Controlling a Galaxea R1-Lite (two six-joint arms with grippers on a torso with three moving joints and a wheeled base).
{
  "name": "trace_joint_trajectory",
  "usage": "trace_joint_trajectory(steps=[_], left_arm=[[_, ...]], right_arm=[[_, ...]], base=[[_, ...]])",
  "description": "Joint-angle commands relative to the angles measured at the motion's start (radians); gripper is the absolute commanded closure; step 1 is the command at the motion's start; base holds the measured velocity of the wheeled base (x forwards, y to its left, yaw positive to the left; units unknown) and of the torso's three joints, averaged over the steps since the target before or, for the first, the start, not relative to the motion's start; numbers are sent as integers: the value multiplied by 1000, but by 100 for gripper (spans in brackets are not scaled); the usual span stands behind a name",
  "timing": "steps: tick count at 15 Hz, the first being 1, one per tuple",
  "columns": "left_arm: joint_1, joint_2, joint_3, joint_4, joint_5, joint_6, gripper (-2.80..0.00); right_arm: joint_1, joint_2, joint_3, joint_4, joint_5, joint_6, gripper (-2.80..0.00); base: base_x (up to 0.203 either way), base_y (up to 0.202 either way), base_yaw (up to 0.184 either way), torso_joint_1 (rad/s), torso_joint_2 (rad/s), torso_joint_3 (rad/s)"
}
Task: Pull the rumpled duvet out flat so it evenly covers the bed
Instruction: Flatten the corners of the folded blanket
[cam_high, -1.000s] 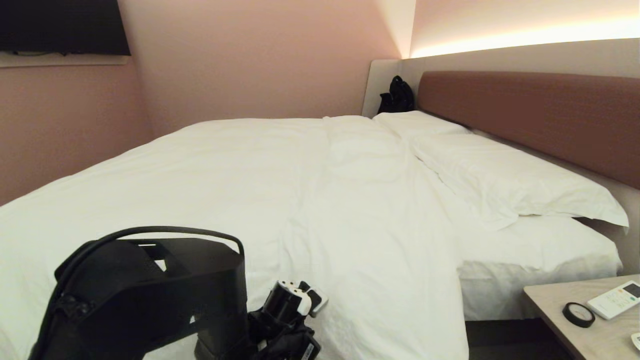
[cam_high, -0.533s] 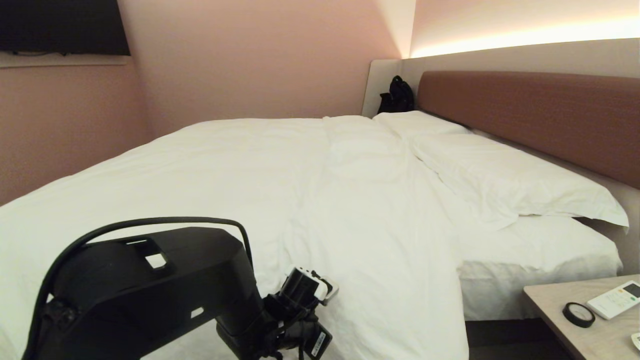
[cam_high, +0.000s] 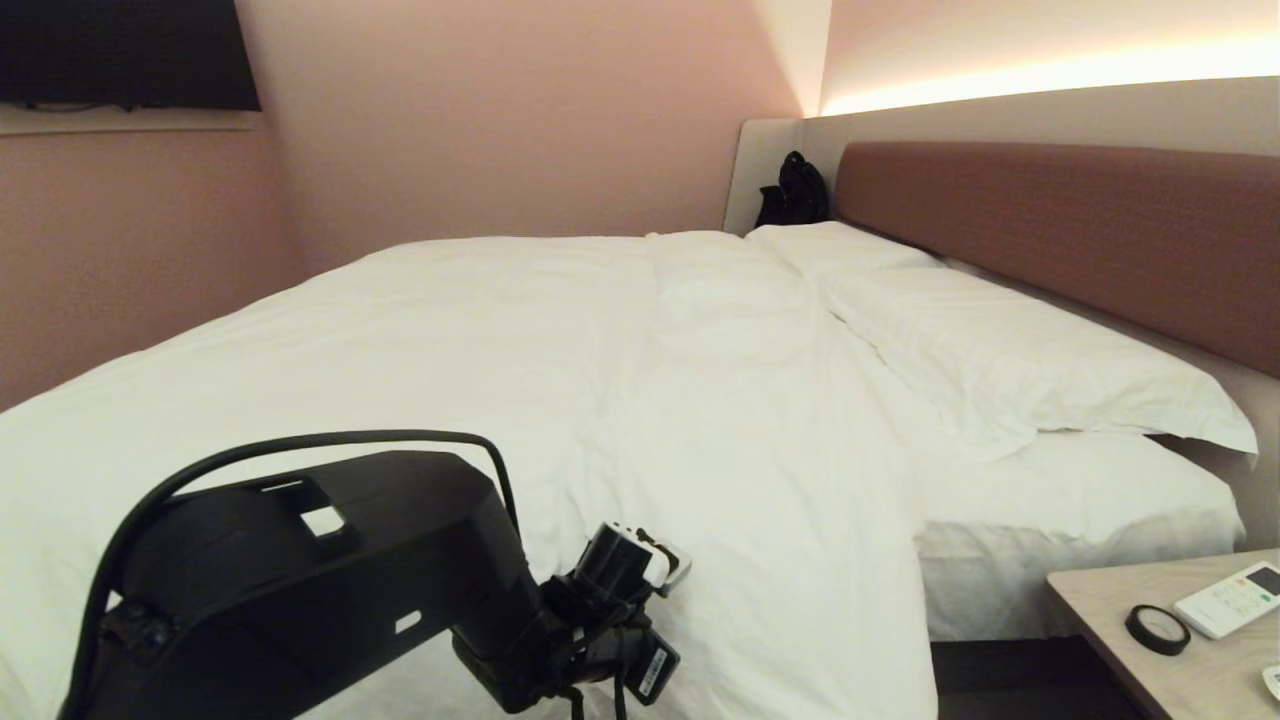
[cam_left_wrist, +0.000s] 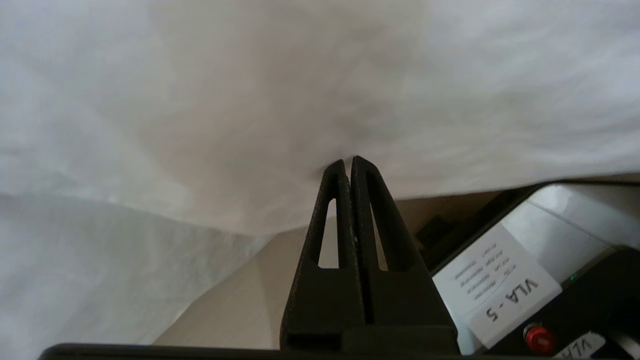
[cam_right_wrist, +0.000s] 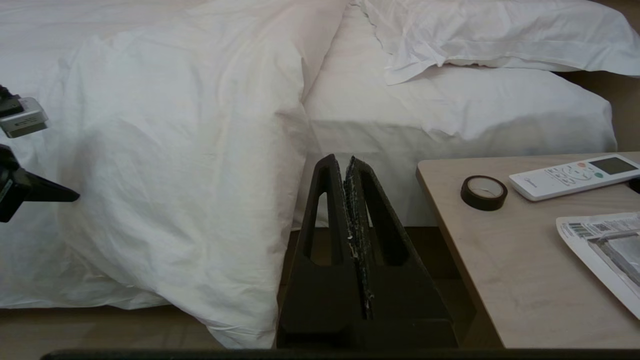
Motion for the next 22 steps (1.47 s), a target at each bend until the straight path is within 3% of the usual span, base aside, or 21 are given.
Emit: trace_joint_trajectory(steps=[1,7,9,11,13,15,22], left_arm=[[-1,11,-18,-1,0,0,0],[0,12,-75,5,0,-45,0],[3,-11,-93,15,0,-101,0],[6,-16,-100,28,0,-115,0],[20,-74,-213,195,1,-222,0],[41,-124,-274,295,5,-277,0],[132,-129,-428,399,14,-281,0]], right_arm=[[0,1,0,0,0,0,0],[0,1,0,0,0,0,0],[0,1,0,0,0,-1,0],[0,1,0,0,0,-1,0],[0,1,0,-2,0,-1,0],[0,1,0,0,0,0,0],[0,1,0,0,0,0,0]], base=[[0,0,0,0,0,0],[0,0,0,0,0,0],[0,0,0,0,0,0],[0,0,0,0,0,0],[0,0,0,0,0,0],[0,0,0,0,0,0],[0,0,0,0,0,0]])
